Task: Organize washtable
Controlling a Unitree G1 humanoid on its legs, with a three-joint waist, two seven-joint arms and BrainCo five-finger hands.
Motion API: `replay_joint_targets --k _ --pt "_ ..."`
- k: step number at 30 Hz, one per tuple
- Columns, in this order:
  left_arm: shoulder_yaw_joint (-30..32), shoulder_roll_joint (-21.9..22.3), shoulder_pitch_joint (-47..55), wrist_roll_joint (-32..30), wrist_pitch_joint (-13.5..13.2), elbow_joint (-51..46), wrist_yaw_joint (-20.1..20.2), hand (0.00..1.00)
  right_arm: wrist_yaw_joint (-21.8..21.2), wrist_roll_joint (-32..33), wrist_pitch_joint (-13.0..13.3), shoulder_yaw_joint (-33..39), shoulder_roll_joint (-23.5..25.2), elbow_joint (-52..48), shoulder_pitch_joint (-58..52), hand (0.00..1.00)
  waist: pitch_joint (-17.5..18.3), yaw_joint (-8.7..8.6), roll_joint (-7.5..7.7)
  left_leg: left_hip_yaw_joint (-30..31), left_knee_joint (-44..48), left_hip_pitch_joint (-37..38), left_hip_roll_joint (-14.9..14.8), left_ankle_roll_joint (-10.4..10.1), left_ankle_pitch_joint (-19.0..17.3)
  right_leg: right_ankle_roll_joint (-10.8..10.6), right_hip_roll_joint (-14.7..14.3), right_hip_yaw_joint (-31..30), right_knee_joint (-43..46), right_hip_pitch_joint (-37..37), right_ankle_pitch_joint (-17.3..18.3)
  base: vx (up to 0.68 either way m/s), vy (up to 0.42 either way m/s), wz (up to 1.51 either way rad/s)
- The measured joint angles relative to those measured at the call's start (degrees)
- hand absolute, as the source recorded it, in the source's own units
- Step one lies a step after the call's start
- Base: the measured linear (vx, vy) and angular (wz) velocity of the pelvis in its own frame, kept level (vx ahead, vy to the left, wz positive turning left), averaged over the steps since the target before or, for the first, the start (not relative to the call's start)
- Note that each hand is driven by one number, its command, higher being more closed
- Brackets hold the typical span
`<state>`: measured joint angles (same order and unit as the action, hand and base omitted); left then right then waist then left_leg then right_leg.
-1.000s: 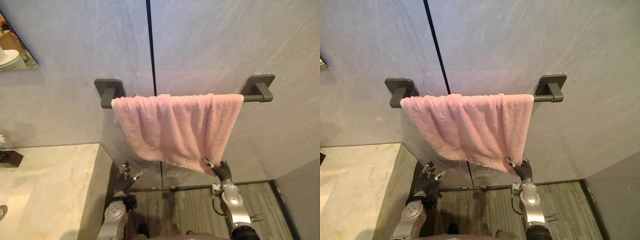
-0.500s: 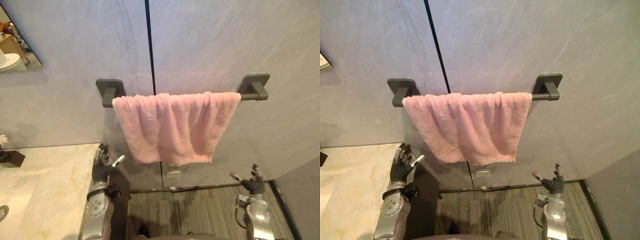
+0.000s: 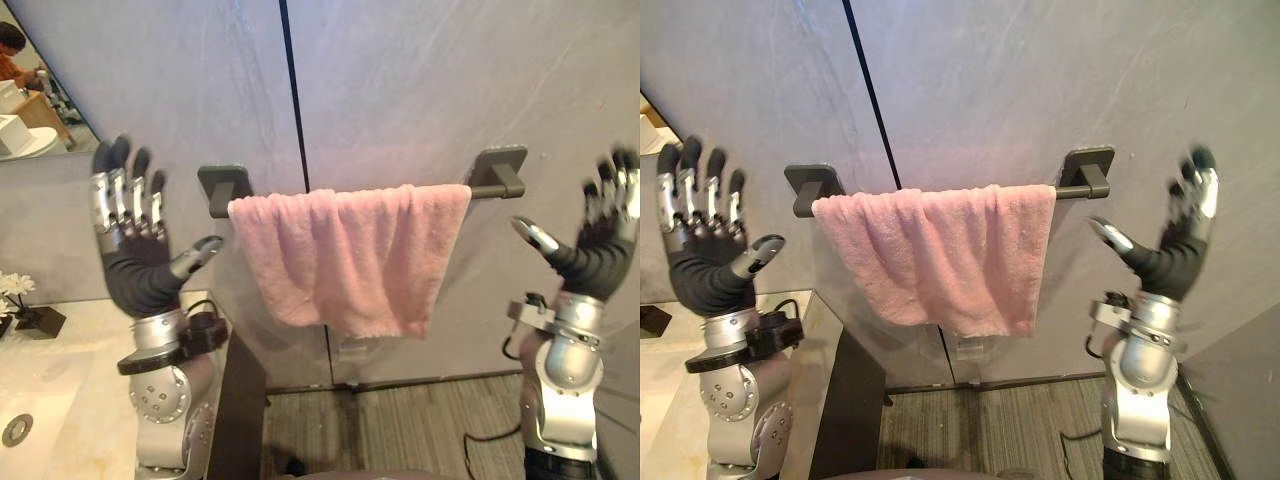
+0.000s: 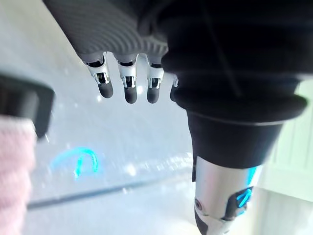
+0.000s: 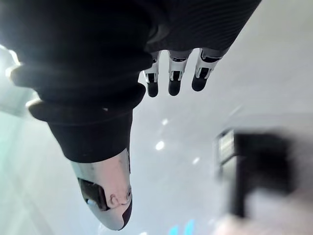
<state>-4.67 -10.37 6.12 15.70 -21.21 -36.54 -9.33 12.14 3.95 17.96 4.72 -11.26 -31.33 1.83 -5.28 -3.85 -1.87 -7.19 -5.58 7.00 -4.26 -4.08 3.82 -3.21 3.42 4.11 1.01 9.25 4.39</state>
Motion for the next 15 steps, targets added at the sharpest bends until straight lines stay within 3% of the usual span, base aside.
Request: replay_joint_targets --k 3,6,8,11,13,15 --pt "-9.7 -3.6 -2.5 5.2 -0.5 0.2 5.4 0.00 -6.8 8.0 3.7 -12.6 -2.4 -1.7 5.3 0.00 0.9 0.14 0.46 0.1 0.0 0.7 0.2 0.0 0.0 -0.3 0.3 0.1 0.3 0.7 0.2 -0.04 -0.002 0.02" --pt "-13.4 -5.9 -3.4 6.9 -0.4 1.5 8.6 0.00 -10.8 13.2 4.1 -17.6 -4.9 -1.6 6.2 0.00 1.0 0.59 0.59 0.2 -0.1 0.8 0.5 0.4 0.2 -0.5 0.5 0.1 0.9 0.5 0.4 -0.05 0.005 0.03" --pt "-15.6 -8.4 -3.4 8.8 -0.3 4.2 11.1 0.00 -14.8 18.6 4.0 -21.4 -9.3 -0.7 6.2 0.00 1.0 1.08 0.62 0.4 -0.3 0.8 0.7 0.6 0.4 -0.6 0.8 0.2 1.0 0.5 0.4 -0.06 0.009 0.04" --pt "-16.9 -11.3 -3.2 10.7 0.6 9.0 14.5 0.00 -21.3 24.5 1.7 -25.7 -16.5 3.1 5.9 0.00 1.0 1.43 0.68 0.7 -0.4 0.8 0.9 0.9 0.6 -0.7 0.9 0.3 1.4 0.5 0.5 -0.05 0.002 0.05" --pt "-17.8 -12.4 -3.0 10.8 0.8 11.3 15.1 0.00 -22.9 25.9 1.1 -28.1 -19.2 6.8 5.1 0.00 1.0 1.52 0.74 0.8 -0.4 0.8 0.9 0.9 0.7 -0.7 0.9 0.3 1.4 0.5 0.5 -0.04 -0.005 0.03" --pt "-18.6 -14.7 -2.0 10.8 2.1 16.4 16.4 0.00 -25.1 27.0 -1.2 -31.1 -23.2 13.2 5.0 0.00 1.0 1.59 0.64 0.9 -0.4 0.7 0.9 0.9 0.8 -0.7 0.9 0.3 1.7 0.3 0.5 -0.05 -0.008 0.02"
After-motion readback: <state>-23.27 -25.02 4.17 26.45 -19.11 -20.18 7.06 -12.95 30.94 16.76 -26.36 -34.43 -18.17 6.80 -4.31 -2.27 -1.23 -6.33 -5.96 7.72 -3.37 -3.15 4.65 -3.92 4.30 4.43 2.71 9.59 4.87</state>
